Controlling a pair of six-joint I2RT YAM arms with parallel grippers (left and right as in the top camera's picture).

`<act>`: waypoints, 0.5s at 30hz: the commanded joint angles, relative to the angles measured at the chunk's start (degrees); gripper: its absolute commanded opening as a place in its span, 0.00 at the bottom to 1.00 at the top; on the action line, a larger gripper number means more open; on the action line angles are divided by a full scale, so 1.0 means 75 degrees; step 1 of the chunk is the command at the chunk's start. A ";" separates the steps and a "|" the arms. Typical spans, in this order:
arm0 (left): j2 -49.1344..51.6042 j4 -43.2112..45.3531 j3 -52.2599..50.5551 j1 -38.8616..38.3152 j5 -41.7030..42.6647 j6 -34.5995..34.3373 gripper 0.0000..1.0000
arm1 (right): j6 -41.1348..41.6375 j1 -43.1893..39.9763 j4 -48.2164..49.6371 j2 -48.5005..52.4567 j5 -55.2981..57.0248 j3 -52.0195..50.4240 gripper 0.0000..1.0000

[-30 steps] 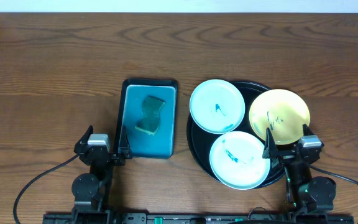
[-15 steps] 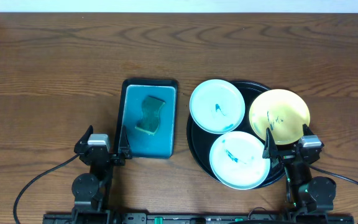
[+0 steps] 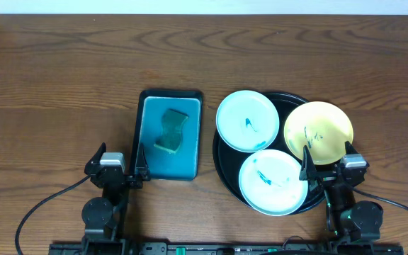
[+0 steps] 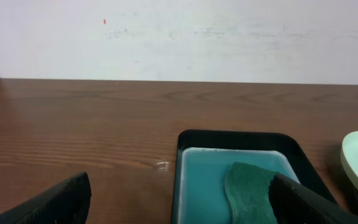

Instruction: Clean dirty plates on tray and stack at the side

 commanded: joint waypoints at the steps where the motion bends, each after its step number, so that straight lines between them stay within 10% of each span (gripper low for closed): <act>1: -0.0035 -0.0373 -0.0061 0.0038 -0.0187 0.0131 0.92 | -0.0061 0.0061 -0.0023 0.0006 -0.0038 -0.0012 0.99; 15: -0.0035 -0.0367 -0.0061 0.0038 -0.0189 -0.0108 0.92 | -0.0064 0.0061 -0.0009 0.0006 -0.0035 -0.0012 0.99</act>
